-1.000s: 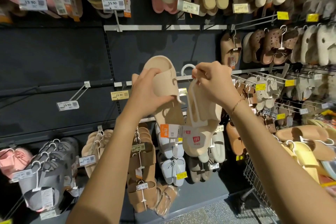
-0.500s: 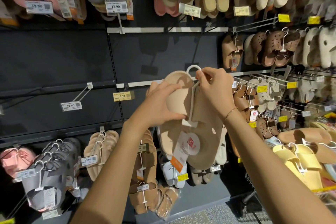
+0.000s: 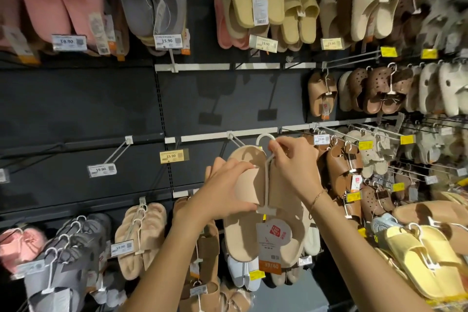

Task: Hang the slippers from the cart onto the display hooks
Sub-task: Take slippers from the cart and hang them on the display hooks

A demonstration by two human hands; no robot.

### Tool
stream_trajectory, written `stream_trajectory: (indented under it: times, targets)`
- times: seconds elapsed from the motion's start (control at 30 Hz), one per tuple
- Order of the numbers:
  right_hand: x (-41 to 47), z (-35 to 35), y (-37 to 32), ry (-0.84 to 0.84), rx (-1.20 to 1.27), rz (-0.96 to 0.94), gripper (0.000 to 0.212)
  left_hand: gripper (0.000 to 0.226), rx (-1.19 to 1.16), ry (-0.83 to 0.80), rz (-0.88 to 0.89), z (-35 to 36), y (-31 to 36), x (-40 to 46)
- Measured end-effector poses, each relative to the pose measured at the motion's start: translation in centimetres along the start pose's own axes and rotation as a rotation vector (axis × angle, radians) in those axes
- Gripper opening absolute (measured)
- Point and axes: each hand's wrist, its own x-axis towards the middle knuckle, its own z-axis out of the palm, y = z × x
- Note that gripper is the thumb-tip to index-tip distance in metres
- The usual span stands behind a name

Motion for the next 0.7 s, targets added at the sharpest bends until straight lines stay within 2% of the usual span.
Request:
stream_trajectory:
  times: [0.13, 0.37, 0.5, 0.7]
  targets:
    - [0.1, 0.0, 0.2, 0.028, -0.026, -0.036, 0.023, 0.080, -0.028, 0.015, 0.006, 0.0, 0.8, -0.1]
    - [0.9, -0.7, 0.4, 0.075, -0.021, -0.095, 0.026, 0.094, -0.124, 0.045, -0.032, -0.6, 1.6, 0.7]
    - [0.9, -1.0, -0.1, 0.093, -0.027, -0.114, 0.024, 0.088, -0.121, 0.080, 0.031, -1.2, 2.7, 1.2]
    - [0.7, -1.4, -0.7, 0.073, -0.017, -0.080, 0.021, 0.079, -0.120, 0.079, 0.027, -1.4, 3.2, 1.6]
